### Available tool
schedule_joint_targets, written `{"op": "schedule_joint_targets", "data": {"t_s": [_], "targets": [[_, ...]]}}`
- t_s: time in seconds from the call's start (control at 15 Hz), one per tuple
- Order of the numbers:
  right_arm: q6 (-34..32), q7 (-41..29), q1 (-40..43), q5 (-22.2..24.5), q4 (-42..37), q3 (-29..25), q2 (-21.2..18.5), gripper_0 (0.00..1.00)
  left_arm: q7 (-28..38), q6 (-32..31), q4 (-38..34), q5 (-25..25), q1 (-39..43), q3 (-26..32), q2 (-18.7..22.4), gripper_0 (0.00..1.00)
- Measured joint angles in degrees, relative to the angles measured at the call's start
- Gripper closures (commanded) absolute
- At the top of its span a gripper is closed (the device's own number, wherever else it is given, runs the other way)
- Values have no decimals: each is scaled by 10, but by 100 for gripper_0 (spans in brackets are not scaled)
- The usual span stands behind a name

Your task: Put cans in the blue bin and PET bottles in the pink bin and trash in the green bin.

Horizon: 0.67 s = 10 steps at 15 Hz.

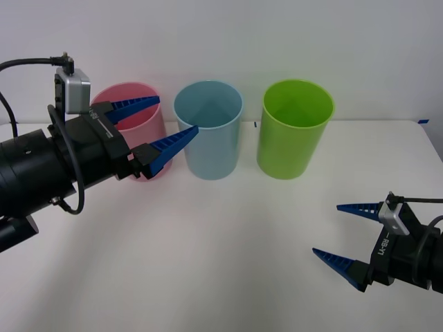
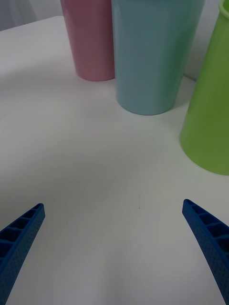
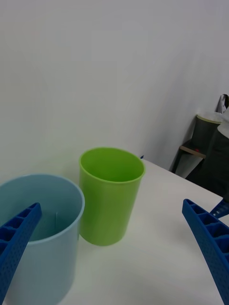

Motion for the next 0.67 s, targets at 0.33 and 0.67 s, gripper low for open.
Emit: {"op": "schedule_joint_targets", "data": {"t_s": [0.33, 0.67], "targets": [[0, 0, 0, 0, 0, 0, 0, 0, 7, -1, -50, -9, 112, 27, -4, 0], [0, 0, 0, 0, 0, 0, 0, 0, -5, -59, -61, -14, 186, 62, -63, 0]]}}
